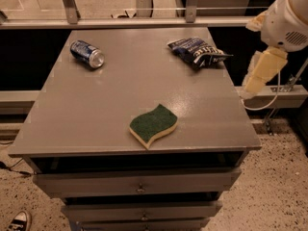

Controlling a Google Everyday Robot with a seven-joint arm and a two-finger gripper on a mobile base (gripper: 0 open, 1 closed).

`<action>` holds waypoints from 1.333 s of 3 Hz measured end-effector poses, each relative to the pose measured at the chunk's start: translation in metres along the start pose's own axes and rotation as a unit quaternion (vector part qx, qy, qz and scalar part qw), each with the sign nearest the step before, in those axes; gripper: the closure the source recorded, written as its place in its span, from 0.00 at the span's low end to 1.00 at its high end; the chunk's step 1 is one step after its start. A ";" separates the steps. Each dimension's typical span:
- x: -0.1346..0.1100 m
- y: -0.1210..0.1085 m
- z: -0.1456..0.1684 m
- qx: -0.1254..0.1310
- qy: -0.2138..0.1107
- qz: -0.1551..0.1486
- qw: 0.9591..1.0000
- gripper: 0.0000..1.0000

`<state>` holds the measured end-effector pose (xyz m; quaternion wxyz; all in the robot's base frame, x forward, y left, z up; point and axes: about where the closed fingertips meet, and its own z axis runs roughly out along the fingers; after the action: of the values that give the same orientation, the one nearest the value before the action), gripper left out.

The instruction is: Move blue chip bag near sponge

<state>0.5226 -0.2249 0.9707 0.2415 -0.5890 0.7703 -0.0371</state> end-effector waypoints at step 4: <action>-0.029 -0.162 0.147 0.073 -0.124 0.122 0.982 0.00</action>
Offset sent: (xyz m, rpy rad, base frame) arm 0.1958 -0.0192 -0.0395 0.2171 -0.2438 -0.1813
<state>0.7332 -0.2140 0.9062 0.3803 -0.4712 0.7958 0.0103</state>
